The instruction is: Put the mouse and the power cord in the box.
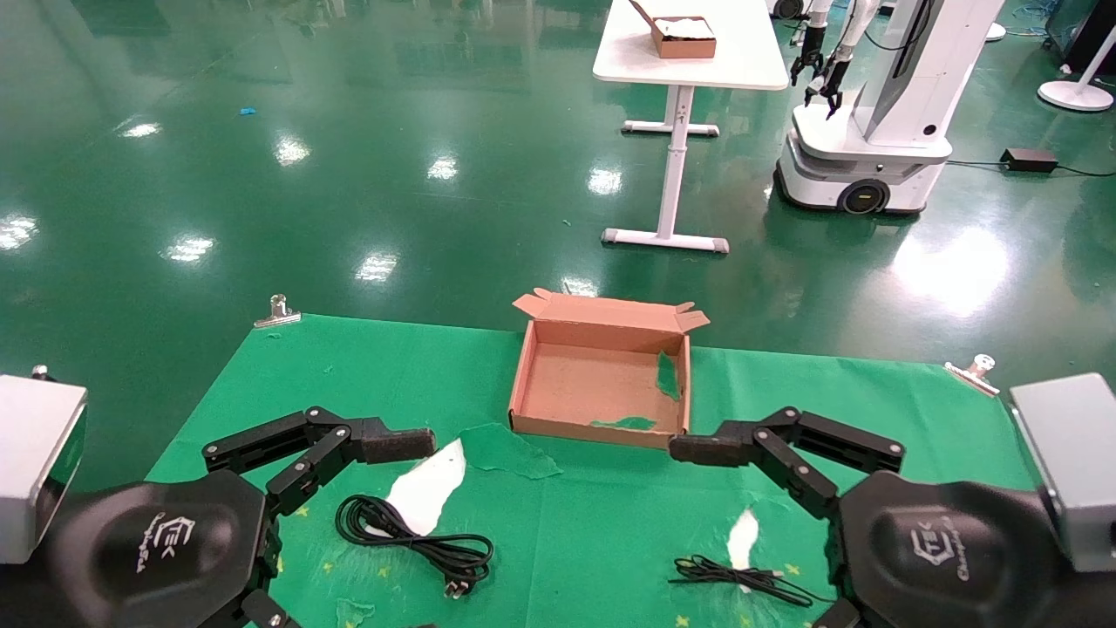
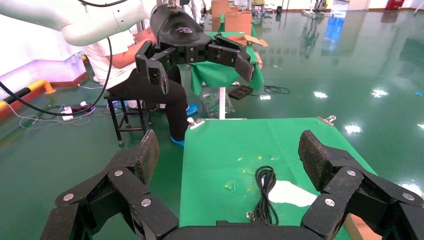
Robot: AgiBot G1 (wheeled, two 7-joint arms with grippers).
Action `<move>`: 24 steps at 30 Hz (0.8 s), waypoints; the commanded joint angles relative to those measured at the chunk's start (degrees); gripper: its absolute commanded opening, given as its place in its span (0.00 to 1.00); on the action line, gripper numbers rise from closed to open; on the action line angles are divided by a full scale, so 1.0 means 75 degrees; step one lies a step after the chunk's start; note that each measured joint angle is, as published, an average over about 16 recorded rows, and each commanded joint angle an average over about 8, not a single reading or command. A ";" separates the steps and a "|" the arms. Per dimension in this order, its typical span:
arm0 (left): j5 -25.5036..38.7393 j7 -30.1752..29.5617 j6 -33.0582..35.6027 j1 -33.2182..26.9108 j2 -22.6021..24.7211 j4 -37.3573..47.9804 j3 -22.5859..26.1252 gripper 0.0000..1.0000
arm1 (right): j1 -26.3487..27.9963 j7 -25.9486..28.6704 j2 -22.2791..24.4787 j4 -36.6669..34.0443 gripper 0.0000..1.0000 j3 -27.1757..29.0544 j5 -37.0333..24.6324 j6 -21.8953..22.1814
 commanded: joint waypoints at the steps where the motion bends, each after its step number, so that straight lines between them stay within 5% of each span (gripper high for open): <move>1: 0.0000 0.0000 0.0000 0.0000 0.0000 0.0000 0.0000 1.00 | 0.0000 0.0000 0.0000 0.0000 1.00 0.0000 0.0000 0.0000; 24: 0.0152 0.0005 0.0024 -0.0013 -0.0044 -0.0050 0.0055 1.00 | -0.0023 -0.0024 0.0034 0.0007 1.00 -0.0018 -0.0065 -0.0014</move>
